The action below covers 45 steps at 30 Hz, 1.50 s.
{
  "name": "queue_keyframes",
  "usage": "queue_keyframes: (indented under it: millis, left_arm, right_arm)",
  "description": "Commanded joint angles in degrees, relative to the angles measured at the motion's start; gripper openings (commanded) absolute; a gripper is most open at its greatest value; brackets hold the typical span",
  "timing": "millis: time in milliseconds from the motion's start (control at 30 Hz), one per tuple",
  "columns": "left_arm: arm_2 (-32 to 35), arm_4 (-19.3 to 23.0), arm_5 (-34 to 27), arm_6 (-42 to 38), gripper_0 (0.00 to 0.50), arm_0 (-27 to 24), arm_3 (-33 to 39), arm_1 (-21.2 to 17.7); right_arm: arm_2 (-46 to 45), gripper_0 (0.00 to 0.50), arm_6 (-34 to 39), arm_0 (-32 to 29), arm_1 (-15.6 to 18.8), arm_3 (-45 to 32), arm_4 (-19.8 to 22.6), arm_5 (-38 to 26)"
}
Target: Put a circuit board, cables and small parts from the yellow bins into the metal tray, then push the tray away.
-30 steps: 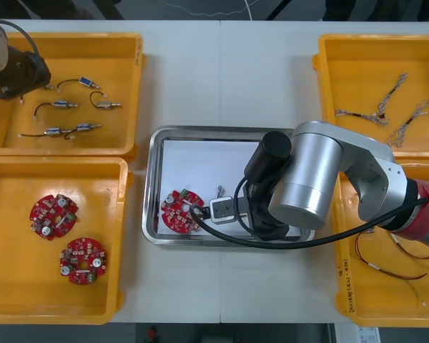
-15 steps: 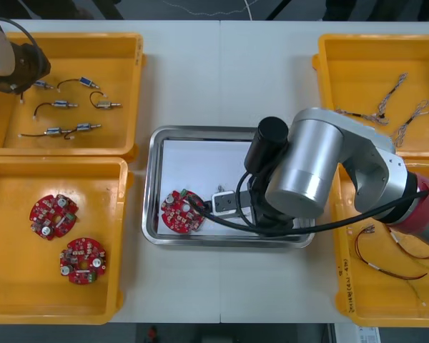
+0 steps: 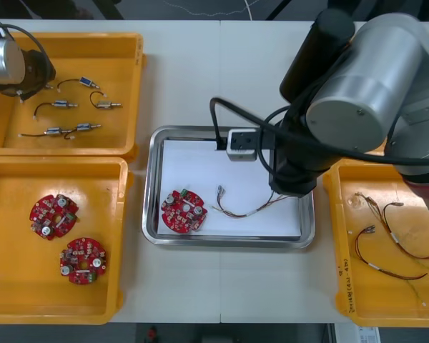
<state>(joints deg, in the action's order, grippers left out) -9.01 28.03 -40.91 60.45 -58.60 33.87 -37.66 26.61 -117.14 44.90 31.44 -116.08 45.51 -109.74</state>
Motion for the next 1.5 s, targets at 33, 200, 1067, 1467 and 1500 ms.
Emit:
queue_keyframes:
  millis: [33, 200, 1067, 1467, 1500]
  left_arm:
    - [-0.39, -1.14, 0.83, 1.25, 0.5, -0.02, 0.67, 0.49]
    - [-0.39, -1.14, 1.18, 1.51, 0.5, 1.21, 0.67, 0.49]
    - [-0.39, -0.26, 3.73, 1.95, 0.0, 4.28, 0.67, 0.49]
    - [1.89, 0.8, -0.22, 1.78, 0.0, 4.37, 2.25, -1.62]
    - [2.68, 0.8, -3.74, 1.78, 0.0, 4.37, 4.1, -2.68]
  right_arm:
    - [-9.03, 0.5, 2.26, -0.43, -0.59, -2.66, 2.65, -0.26]
    - [-16.68, 0.5, 2.79, -1.92, 0.64, -2.66, 3.8, -0.26]
    - [-46.21, 0.5, 4.99, -13.09, 3.72, -2.57, -7.54, -0.26]
    - [-47.0, 0.5, 7.8, -12.38, 3.54, -0.99, -10.62, -0.26]
    - [-46.56, 0.5, 8.15, -11.86, 3.63, -0.99, -10.88, -0.26]
